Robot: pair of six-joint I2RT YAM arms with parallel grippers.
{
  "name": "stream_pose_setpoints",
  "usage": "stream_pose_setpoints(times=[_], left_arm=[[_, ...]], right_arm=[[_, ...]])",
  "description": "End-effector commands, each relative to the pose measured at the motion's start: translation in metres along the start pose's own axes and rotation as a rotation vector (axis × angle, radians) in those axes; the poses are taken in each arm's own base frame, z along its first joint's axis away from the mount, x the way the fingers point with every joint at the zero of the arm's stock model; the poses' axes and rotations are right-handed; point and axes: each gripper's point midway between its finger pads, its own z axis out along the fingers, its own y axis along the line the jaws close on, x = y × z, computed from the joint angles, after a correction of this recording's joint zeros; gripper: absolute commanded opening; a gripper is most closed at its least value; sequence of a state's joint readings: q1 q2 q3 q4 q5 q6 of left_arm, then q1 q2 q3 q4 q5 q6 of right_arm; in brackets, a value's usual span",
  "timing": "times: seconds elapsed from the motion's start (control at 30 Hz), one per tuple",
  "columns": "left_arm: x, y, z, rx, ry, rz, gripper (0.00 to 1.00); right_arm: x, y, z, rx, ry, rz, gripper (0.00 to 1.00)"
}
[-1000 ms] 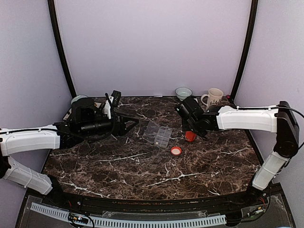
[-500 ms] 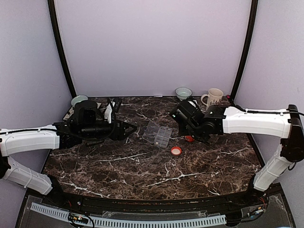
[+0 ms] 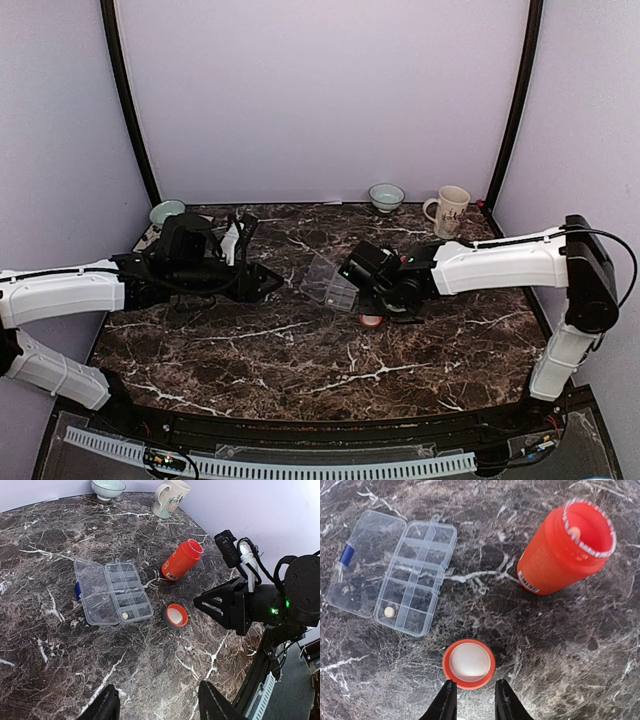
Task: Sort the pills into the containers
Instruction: Pick up the lid of the pill bottle from the center of the board.
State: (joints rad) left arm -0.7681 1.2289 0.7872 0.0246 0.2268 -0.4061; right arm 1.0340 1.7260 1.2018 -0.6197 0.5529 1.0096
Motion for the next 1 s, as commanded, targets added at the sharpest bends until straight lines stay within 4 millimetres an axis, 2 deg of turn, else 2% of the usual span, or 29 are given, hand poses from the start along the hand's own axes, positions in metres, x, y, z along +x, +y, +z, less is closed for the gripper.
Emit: stream_pose_setpoints(times=[0.0, 0.17, 0.4, 0.67, 0.73, 0.97], left_arm=[[0.003, -0.002, 0.0, -0.011, 0.036, -0.019, 0.56], [0.01, 0.0, 0.004, -0.014, 0.057, -0.029, 0.56], [0.014, 0.001, 0.008, -0.011, 0.069, -0.03, 0.55], [0.015, 0.001, 0.012, -0.009, 0.079, -0.026, 0.55], [0.015, 0.001, 0.013, -0.009, 0.081, -0.027, 0.55], [0.014, 0.0, 0.016, -0.007, 0.084, -0.018, 0.55]], right_arm=[[0.016, 0.014, 0.012, -0.054, 0.081, 0.062, 0.25], [0.026, 0.008, 0.029, -0.049, 0.133, 0.092, 0.24], [0.029, 0.002, 0.044, -0.037, 0.161, 0.108, 0.23], [0.032, -0.007, 0.051, -0.004, 0.179, 0.113, 0.25], [0.04, -0.016, 0.055, 0.021, 0.193, 0.106, 0.26], [0.044, -0.023, 0.059, 0.036, 0.208, 0.107, 0.27]])
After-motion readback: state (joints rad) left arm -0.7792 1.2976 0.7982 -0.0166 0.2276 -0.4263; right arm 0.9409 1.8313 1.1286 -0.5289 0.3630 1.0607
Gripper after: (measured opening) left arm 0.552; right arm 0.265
